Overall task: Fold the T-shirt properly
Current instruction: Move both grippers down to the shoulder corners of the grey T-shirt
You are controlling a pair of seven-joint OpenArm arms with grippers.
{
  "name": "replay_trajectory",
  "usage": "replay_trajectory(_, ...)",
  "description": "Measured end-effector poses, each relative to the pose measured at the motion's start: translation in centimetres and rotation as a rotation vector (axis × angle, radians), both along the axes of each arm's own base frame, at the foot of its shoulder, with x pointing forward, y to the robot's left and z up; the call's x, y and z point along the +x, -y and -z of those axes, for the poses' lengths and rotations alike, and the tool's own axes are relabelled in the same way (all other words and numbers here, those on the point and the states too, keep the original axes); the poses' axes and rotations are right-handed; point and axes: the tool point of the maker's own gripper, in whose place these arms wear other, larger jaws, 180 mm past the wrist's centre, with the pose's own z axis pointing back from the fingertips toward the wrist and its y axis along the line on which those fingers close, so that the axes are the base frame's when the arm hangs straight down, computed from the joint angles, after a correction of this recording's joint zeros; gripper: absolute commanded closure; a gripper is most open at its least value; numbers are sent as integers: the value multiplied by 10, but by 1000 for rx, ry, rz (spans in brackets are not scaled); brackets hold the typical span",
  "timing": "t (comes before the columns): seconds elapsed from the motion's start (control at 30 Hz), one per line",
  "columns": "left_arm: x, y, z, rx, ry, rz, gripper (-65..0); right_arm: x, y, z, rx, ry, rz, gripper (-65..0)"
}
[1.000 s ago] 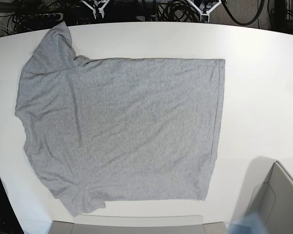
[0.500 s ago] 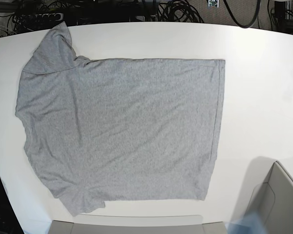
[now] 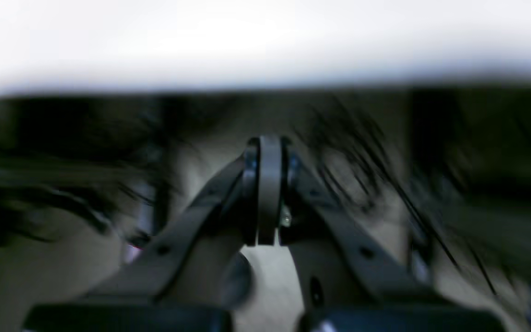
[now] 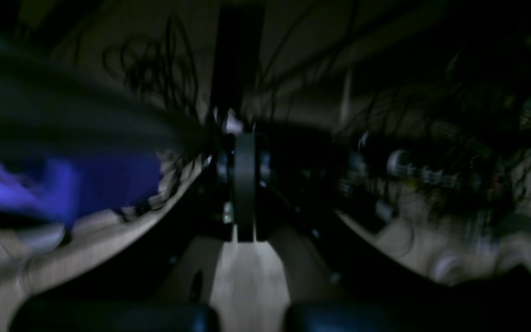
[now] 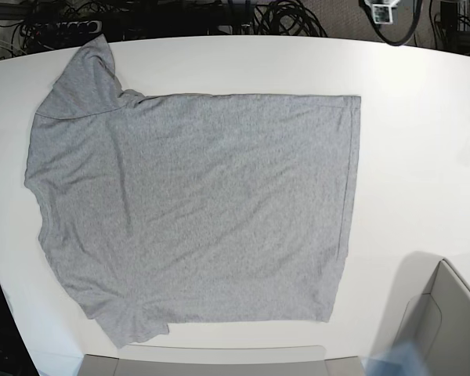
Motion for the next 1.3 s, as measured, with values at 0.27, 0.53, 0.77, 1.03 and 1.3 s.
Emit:
replay_trajectory(0.27,63,6,-73,30,214,41,-3,57,15,-84,90,167,70,-26)
replay_trajectory(0.53,64,37,-60,-55,191,75,-4,75,52,-85,124,117,169,-125)
replay_trajectory(0.77,81,64,-59,-120,230,112,-5,106,93,-99,243,155,347,-140)
replay_trajectory(1.03,92,72,-62,-136,264,126,-127,130,115,-123,360,136,287,-269)
replay_trajectory(1.3,102,89,-61,-178,277,152,-151,105,195,-88,146,12,323,-269)
